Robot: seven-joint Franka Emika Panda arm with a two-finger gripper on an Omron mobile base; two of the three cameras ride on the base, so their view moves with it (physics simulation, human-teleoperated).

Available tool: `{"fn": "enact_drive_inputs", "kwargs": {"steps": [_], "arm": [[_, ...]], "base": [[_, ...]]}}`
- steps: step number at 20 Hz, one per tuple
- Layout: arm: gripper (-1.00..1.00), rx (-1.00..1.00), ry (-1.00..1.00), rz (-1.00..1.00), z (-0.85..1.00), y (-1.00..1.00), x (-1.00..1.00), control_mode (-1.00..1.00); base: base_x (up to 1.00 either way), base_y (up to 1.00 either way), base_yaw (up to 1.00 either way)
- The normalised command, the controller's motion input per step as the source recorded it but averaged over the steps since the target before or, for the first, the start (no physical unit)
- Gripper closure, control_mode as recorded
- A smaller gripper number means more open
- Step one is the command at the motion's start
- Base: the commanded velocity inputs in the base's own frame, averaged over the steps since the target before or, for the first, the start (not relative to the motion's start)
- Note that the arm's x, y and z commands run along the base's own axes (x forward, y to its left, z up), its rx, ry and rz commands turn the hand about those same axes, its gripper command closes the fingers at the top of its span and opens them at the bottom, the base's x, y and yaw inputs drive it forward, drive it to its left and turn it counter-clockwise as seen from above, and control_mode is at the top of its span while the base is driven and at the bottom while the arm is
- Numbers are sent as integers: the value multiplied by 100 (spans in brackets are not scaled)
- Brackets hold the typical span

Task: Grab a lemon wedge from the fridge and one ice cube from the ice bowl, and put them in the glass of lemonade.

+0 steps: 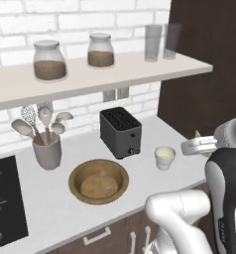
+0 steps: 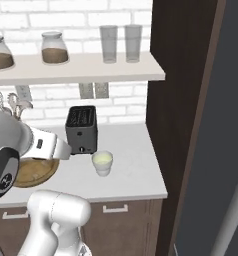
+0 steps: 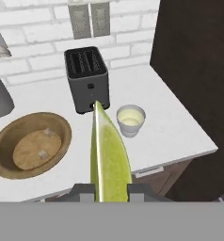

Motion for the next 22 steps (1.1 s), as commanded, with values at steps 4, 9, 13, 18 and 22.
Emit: {"fn": "enact_drive_inputs", "kwargs": {"steps": [4,9,13,18,22], "arm": [[100,0,0,-3,0,8,11,-100],[100,0,0,0,0,0,1,-100],[100,0,1,0,0,0,0,-100],[100,-6,23,14,-23,5,8,-100],[100,-20,33,23,-16,0,7,-100]], "base": [[15,15,-6],[0,0,0],[0,0,0],[0,0,0],[0,0,0]]}}
